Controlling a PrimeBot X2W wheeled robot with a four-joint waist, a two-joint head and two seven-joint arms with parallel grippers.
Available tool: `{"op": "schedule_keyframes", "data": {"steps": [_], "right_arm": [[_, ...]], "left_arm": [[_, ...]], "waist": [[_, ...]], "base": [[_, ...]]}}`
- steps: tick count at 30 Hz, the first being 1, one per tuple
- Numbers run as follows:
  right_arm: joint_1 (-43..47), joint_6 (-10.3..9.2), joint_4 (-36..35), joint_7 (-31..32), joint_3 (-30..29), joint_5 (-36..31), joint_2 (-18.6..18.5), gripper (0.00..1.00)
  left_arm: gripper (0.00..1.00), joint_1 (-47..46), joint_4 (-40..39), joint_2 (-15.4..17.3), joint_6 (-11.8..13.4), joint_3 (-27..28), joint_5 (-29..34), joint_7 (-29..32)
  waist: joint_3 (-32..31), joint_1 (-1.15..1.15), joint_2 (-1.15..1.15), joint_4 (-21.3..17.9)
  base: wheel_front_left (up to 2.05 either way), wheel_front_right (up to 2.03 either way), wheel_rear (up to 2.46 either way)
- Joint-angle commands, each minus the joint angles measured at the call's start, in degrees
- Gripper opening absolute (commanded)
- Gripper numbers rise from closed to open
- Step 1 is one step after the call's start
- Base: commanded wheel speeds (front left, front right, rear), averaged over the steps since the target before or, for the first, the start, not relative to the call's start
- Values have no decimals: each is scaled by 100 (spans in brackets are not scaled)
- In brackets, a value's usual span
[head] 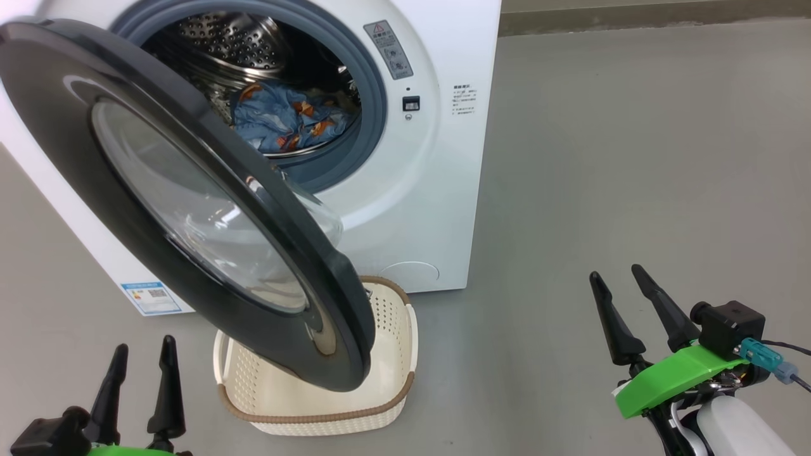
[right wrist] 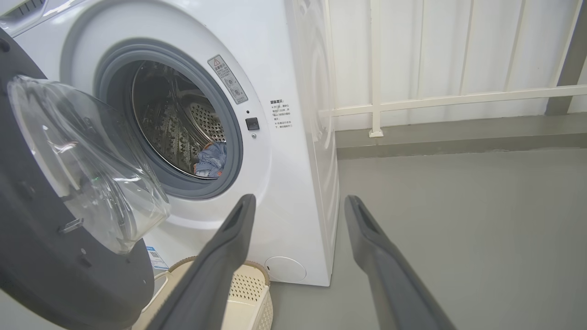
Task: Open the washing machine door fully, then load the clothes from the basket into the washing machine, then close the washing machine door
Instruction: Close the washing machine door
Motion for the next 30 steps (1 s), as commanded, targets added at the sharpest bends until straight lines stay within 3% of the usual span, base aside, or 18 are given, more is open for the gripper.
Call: {"op": "schedule_keyframes", "data": {"steps": [1, 9, 11, 13, 30], "right_arm": [[-45, 25, -164, -71, 44, -32, -64, 100], [-59, 25, -274, -71, -6, -106, -104, 100], [-64, 25, -328, -71, -10, -136, -113, 45], [-74, 25, -400, -71, -12, -174, -118, 2], [-518, 25, -1476, -71, -177, -557, -2, 0]], "left_arm": [[100, -100, -79, 99, -26, 223, 84, -77], [100, -106, -26, 96, -47, 203, 88, -77], [100, -109, -16, 81, -51, 192, 87, -77], [100, -104, -7, 66, -55, 185, 84, -77], [100, -91, 44, -9, -74, 172, 74, -77]], "waist": [[4, 0, 0, 13], [-9, 0, 0, 122], [-26, 0, 0, 174], [-41, 0, 0, 239], [-92, 0, 0, 966]], "base": [[0, 0, 0], [0, 0, 0], [0, 0, 0], [0, 0, 0], [0, 0, 0]]}}
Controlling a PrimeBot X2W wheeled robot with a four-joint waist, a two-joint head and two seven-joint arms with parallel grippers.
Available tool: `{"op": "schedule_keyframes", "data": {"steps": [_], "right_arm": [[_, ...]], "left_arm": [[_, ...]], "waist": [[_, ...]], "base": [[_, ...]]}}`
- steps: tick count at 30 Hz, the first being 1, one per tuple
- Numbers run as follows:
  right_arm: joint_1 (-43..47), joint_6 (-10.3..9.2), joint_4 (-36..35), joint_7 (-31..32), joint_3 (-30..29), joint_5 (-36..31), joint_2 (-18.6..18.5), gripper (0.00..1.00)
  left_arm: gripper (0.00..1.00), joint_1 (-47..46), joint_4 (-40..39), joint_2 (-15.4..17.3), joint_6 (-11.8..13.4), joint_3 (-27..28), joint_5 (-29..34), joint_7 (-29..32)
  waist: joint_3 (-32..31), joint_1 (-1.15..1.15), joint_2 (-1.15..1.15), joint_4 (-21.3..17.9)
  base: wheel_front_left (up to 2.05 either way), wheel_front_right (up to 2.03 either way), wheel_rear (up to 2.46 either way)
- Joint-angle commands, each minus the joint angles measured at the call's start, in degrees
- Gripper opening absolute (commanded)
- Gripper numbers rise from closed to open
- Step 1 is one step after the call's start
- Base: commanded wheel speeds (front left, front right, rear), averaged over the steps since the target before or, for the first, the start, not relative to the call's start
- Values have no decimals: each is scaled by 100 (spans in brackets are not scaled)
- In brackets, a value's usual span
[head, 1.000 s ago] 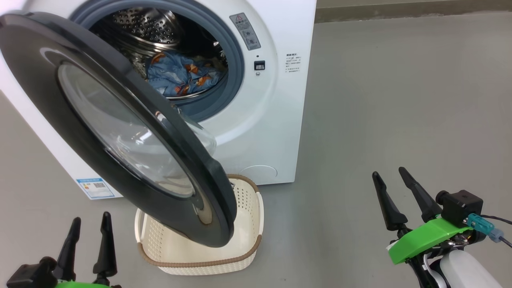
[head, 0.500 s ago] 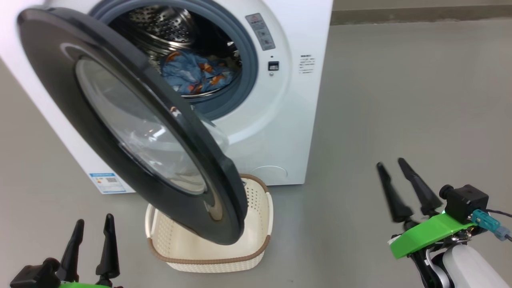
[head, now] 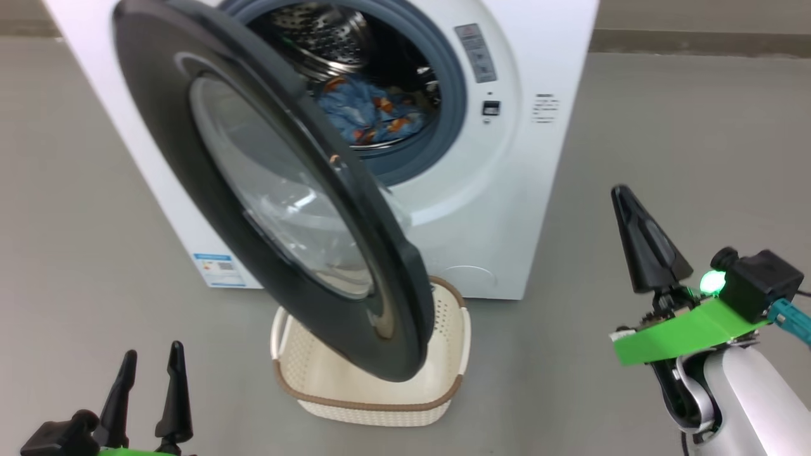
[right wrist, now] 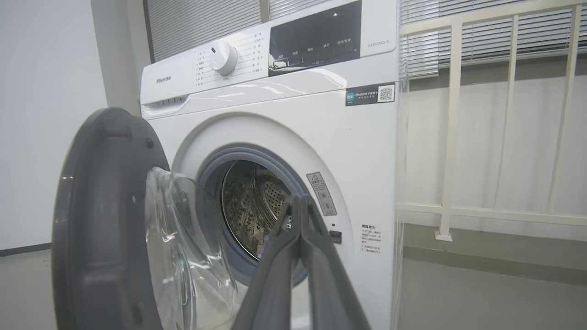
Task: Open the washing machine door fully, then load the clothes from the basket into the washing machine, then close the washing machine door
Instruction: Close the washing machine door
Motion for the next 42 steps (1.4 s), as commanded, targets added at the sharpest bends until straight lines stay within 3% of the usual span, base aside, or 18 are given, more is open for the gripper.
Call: {"op": "schedule_keyframes", "data": {"steps": [1, 10, 21, 29, 35, 42], "right_arm": [[-194, 25, -223, -48, 82, -1, 14, 0], [-388, 25, -1146, -48, 359, 172, 125, 0], [-438, 25, -1830, -48, 1560, 298, 220, 0], [-428, 25, -1527, -48, 2556, 392, 50, 0], [-374, 25, -1097, -48, 2871, 429, -73, 0], [-458, 25, -132, -48, 3192, 517, -211, 0]], "left_arm": [[100, -92, -98, 81, -23, 191, 74, -77], [100, -73, -71, 96, -29, 181, 77, -77], [100, -61, -29, 87, -32, 131, 63, -78], [100, -55, -15, 44, -34, 102, 66, -78], [100, -44, -18, 51, -35, 120, 68, -78], [100, -38, -30, 33, -36, 117, 66, -78]], "waist": [[-23, 0, 0, 175], [-70, 0, 0, 606], [-125, 0, 0, 878], [-147, 0, 0, 1052], [-130, 0, 0, 1216], [-27, 0, 0, 1430]], "base": [[0, 0, 0], [0, 0, 0], [0, 0, 0], [0, 0, 0], [0, 0, 0], [0, 0, 0]]}}
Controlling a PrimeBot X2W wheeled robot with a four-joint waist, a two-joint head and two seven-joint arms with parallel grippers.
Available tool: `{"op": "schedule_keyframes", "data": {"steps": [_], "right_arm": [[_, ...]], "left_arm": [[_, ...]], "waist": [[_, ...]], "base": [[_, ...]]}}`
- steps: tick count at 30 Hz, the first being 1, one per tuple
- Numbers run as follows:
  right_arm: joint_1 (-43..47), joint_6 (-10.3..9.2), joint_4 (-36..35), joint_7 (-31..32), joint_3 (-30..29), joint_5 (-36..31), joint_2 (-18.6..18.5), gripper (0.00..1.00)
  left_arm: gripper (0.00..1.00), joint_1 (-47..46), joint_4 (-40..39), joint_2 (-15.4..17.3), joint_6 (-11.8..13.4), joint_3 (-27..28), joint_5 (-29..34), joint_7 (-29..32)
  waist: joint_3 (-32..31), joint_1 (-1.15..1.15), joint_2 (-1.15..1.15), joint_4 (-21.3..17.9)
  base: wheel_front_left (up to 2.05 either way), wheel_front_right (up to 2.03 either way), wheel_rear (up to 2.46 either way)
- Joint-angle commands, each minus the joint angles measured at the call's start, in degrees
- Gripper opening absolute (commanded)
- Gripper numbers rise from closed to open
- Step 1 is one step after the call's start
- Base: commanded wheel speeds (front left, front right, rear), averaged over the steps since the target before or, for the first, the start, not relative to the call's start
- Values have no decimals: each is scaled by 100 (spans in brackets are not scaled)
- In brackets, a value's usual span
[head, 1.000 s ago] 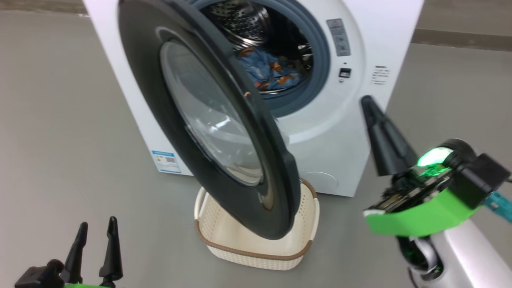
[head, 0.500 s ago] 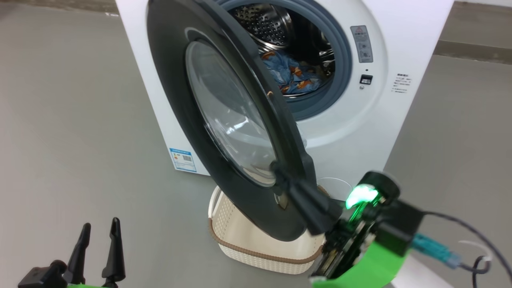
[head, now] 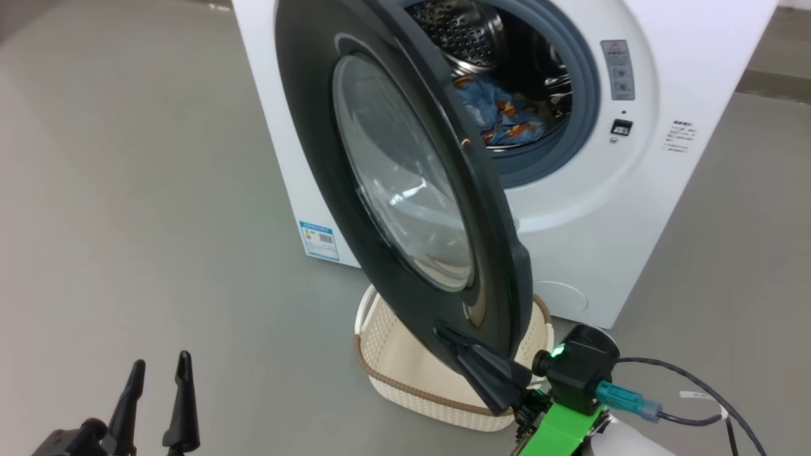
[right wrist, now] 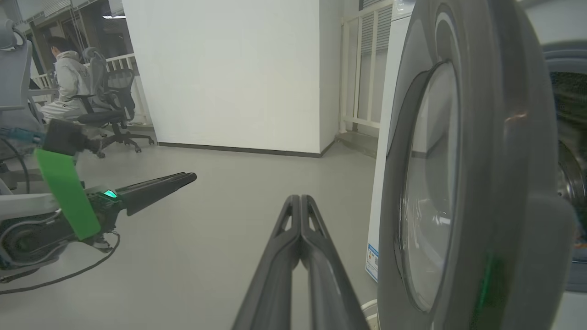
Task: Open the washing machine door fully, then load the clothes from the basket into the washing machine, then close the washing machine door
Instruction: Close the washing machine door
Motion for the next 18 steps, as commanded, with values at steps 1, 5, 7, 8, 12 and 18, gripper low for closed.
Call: {"op": "schedule_keyframes", "data": {"steps": [1, 5, 7, 8, 12, 18], "right_arm": [[-172, 25, 17, -28, 55, 83, 1, 0], [-241, 25, 350, -28, 91, 206, -17, 0], [-282, 25, 503, -28, 98, 249, -38, 0], [-304, 25, 574, -28, 92, 264, -52, 0], [-359, 25, 830, -28, 76, 325, -82, 0], [-399, 25, 1038, -28, -61, 386, -124, 0]], "left_arm": [[100, -133, -108, 82, -11, 186, 62, -37], [100, -188, -102, 76, -11, 213, 47, -37], [100, -214, -104, 71, -12, 221, 45, -37], [100, -231, -107, 65, -12, 219, 43, -37], [100, -281, -106, 48, -12, 206, 35, -37], [100, -313, -123, 56, -13, 206, 25, -37]], "waist": [[66, 0, 0, 70], [175, 0, 0, 157], [227, 0, 0, 202], [257, 0, 0, 227], [349, 0, 0, 335], [456, 0, 0, 477]], "base": [[0, 0, 0], [0, 0, 0], [0, 0, 0], [0, 0, 0], [0, 0, 0], [0, 0, 0]]}}
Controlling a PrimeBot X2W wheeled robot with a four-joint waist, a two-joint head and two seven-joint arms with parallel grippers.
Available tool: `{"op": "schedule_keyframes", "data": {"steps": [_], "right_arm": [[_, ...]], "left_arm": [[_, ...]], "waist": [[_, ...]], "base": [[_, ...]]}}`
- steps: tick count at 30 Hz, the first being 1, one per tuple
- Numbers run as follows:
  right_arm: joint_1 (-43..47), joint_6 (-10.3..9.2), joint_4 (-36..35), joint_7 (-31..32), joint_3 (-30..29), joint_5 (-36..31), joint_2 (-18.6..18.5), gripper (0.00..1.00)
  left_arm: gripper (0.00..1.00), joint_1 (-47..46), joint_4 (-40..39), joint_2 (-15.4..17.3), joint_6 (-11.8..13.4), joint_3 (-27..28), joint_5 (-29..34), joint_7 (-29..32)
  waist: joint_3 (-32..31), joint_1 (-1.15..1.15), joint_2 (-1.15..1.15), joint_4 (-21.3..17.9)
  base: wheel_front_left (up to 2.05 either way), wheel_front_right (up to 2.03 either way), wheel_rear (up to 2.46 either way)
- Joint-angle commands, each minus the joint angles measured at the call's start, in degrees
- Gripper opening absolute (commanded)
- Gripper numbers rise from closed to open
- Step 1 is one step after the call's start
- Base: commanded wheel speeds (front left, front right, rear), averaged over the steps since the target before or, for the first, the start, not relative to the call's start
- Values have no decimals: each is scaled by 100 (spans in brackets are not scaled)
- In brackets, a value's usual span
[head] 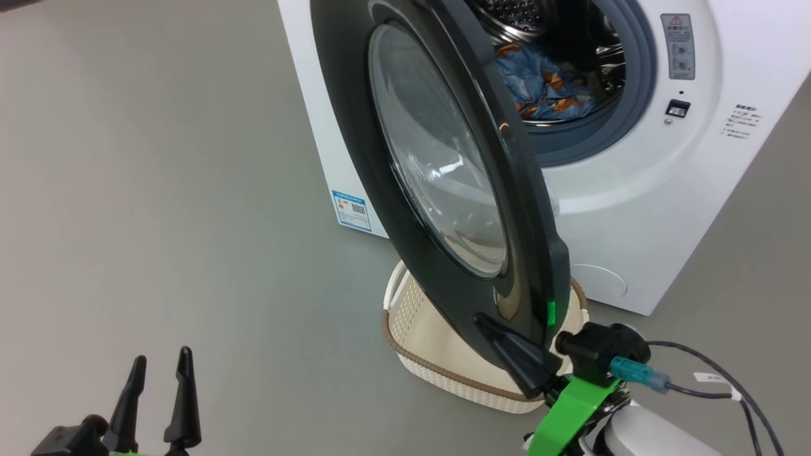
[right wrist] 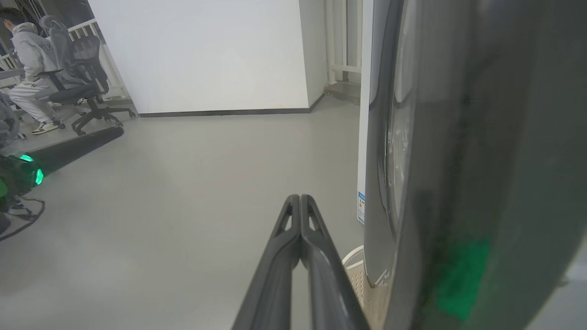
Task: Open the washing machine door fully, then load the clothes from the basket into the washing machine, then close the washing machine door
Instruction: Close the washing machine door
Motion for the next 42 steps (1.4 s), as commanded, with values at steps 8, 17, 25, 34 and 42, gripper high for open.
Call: {"op": "schedule_keyframes", "data": {"steps": [8, 17, 25, 34, 42], "right_arm": [[-211, 25, 7, -28, -459, -15, -195, 0], [-341, 25, -24, -28, -1012, -79, -469, 0], [-554, 25, -29, -28, -1345, -119, -654, 0], [-1086, 25, 162, -28, -1629, -136, -978, 0], [-1610, 25, 337, -28, -1647, -110, -1206, 0]], "left_arm": [[100, -303, -158, 98, -12, 205, 4, -37], [100, -442, -209, 66, -12, 141, -11, -37], [100, -620, -269, 95, -12, 39, -46, -37], [100, -914, -376, 128, -12, -160, -94, -37], [100, -1076, -451, 96, -12, -287, -154, -37]], "waist": [[177, 0, 0, 109], [468, 0, 0, 67], [853, 0, 0, 54], [1293, 0, 0, 47], [1651, 0, 0, -7]], "base": [[0, 0, 0], [0, 0, 0], [0, 0, 0], [0, 0, 0], [0, 0, 0]]}}
